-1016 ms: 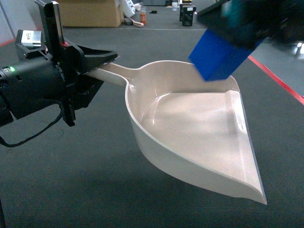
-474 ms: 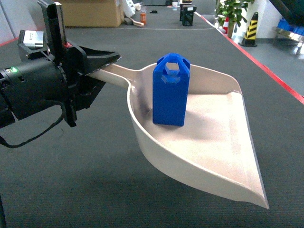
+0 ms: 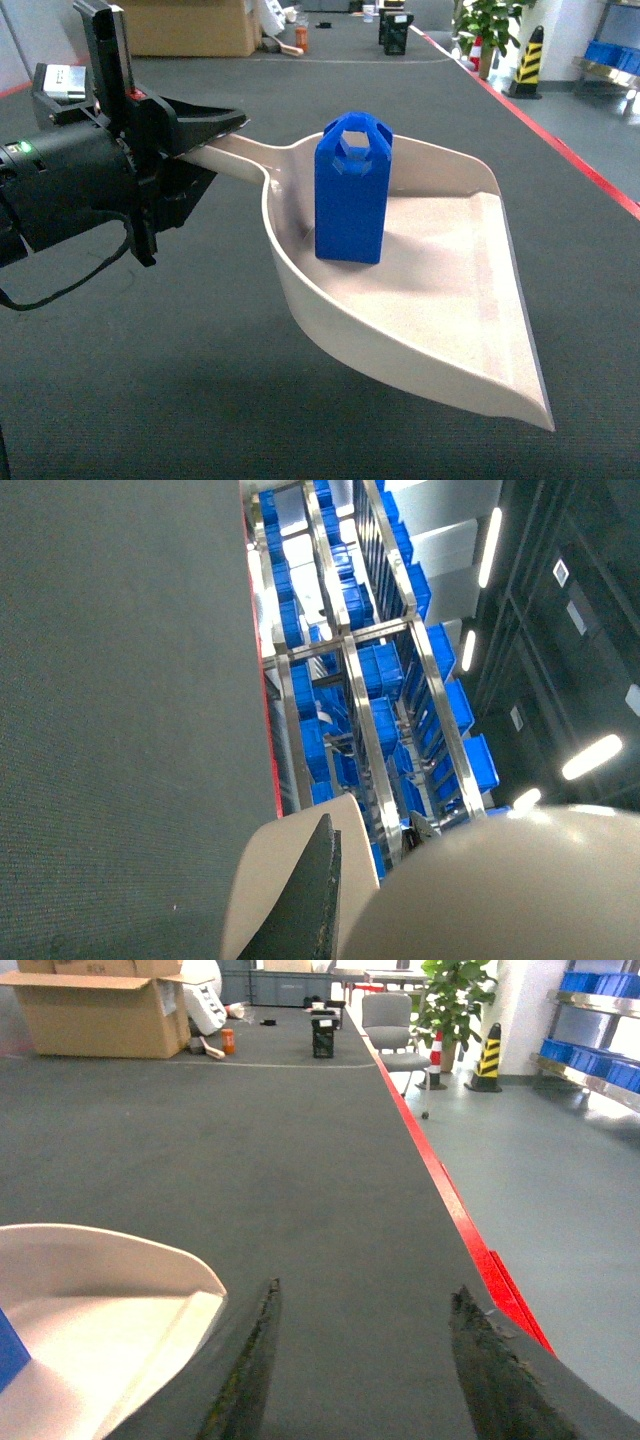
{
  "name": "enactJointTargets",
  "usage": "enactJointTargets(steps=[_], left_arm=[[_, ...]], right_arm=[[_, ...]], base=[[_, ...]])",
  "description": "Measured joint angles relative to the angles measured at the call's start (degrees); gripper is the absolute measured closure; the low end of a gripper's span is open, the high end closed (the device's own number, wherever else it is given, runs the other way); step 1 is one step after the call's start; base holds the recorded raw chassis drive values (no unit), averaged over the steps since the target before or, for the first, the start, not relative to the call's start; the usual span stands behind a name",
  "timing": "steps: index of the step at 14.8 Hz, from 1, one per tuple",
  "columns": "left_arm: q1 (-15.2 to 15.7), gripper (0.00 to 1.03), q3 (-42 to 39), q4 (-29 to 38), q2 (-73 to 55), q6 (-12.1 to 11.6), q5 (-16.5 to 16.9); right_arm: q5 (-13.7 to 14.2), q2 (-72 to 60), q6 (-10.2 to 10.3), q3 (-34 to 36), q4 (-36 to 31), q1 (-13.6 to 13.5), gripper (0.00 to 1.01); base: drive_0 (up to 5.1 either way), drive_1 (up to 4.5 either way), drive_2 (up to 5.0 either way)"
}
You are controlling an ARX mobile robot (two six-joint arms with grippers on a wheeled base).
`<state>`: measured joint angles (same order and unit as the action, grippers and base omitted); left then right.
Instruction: Place part in tray to right shelf
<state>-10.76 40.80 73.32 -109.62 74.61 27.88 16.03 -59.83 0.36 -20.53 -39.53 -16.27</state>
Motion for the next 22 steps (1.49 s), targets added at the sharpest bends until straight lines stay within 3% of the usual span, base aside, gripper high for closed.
enactJointTargets(steps=[1,3,4,9,10,22], left_arm=[[0.0,0.88,0.0,0.0,0.0,0.0,0.0],[-0.4,0.88,0.0,0.0,0.0,0.0,0.3],[-0.2,0.88,0.0,0.0,0.0,0.0,0.2],[0.3,0.88,0.0,-0.3,0.0,0.0,-0.4],[0.3,0.88,0.0,0.2,0.0,0.0,-0.1],[0.0,0.88,0.0,0.0,0.2,0.0,0.1]], right_arm=[[-0.5,2.4,0.0,2.6,0.0,1.8,0.54],[-4.2,6.9,0.0,7.2,0.3,4.3,0.80],[-4.5,8.3,-0.2,8.3,0.5,4.8,0.73],[-4.9,8.2,-0.2,8.3,0.4,5.0,0.09],[-5.0,8.2,-0.2,8.3,0.3,5.0,0.01],[-5.0,8.2,-0.2,8.3,0.4,5.0,0.03]], base=[[0.0,0.00,0.0],[0.0,0.00,0.0],[0.0,0.00,0.0],[2.9,-1.90,-0.9],[5.0,-2.45,-2.4],[4.7,-3.31,-1.5]])
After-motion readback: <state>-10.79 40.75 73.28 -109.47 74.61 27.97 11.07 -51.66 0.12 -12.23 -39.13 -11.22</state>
